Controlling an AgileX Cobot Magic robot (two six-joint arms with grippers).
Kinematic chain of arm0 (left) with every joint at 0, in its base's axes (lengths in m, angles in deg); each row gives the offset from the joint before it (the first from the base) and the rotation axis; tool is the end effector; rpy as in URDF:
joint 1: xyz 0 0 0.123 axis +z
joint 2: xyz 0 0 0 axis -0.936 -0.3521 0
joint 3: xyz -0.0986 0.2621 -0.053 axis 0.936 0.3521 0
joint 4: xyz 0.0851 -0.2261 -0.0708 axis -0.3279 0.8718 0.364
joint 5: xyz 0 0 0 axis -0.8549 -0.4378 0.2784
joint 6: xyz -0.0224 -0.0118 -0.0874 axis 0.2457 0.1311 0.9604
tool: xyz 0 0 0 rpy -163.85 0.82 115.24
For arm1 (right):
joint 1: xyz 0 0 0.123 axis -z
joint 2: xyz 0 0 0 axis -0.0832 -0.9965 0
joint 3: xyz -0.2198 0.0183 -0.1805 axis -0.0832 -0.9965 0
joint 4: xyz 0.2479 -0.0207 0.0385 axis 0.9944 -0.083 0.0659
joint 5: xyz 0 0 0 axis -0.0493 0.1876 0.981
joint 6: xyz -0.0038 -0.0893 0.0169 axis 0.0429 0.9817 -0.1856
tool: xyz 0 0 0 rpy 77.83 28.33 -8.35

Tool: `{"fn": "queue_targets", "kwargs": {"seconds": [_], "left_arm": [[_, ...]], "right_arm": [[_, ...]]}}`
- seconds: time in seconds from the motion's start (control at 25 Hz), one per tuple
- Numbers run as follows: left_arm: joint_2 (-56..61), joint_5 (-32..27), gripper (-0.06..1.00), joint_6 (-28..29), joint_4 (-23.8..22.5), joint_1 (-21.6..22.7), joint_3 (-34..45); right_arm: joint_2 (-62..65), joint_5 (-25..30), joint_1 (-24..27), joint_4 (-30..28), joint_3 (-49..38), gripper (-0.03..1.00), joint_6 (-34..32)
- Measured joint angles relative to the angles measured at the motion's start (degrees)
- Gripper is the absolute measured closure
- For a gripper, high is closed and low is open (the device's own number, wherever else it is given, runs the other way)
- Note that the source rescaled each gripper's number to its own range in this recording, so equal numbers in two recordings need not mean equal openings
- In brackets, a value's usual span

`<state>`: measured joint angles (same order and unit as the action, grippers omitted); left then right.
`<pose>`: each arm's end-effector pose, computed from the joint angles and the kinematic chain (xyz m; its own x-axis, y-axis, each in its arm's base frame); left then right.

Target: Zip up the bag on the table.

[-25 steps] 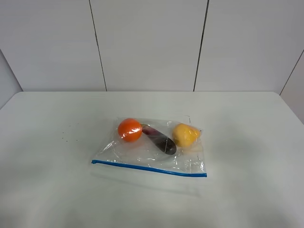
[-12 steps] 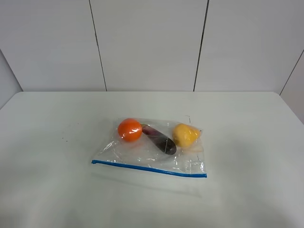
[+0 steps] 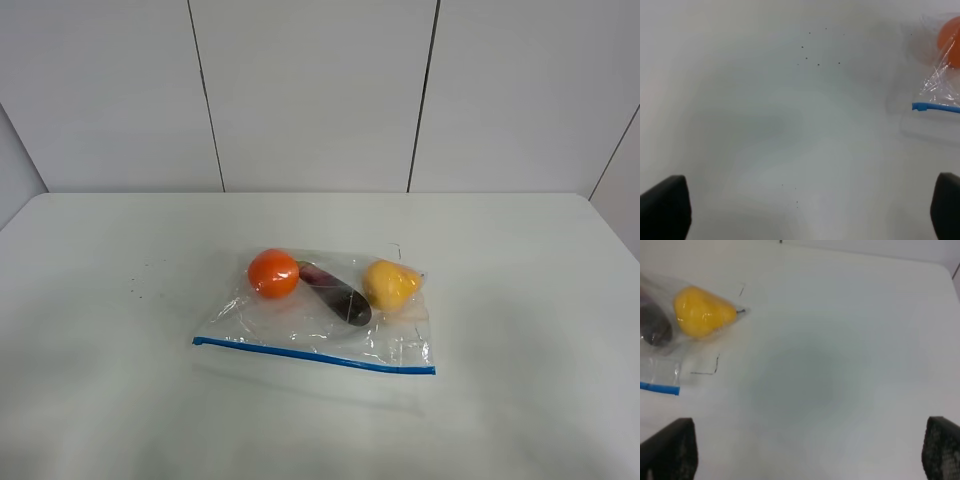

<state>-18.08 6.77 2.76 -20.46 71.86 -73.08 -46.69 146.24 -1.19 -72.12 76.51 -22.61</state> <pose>-0.0053 0.0041 0.2754 -0.4547 -0.0061 -0.8906 -0.0785 0.9964 0.0332 -0.0037 0.0102 0.2780 -0.4215 -0.0739 -0.9038 -0.0797 0.9958 -0.0443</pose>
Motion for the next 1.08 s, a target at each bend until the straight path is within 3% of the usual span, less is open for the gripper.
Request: {"fn": "queue_targets", "kwargs": {"seconds": [1.08], "left_arm": [[0.0,0.0,-0.05,0.0,0.0,0.0,0.0]], "right_arm": [[0.0,0.0,0.0,0.8,0.0,-0.03,-1.3]]}}
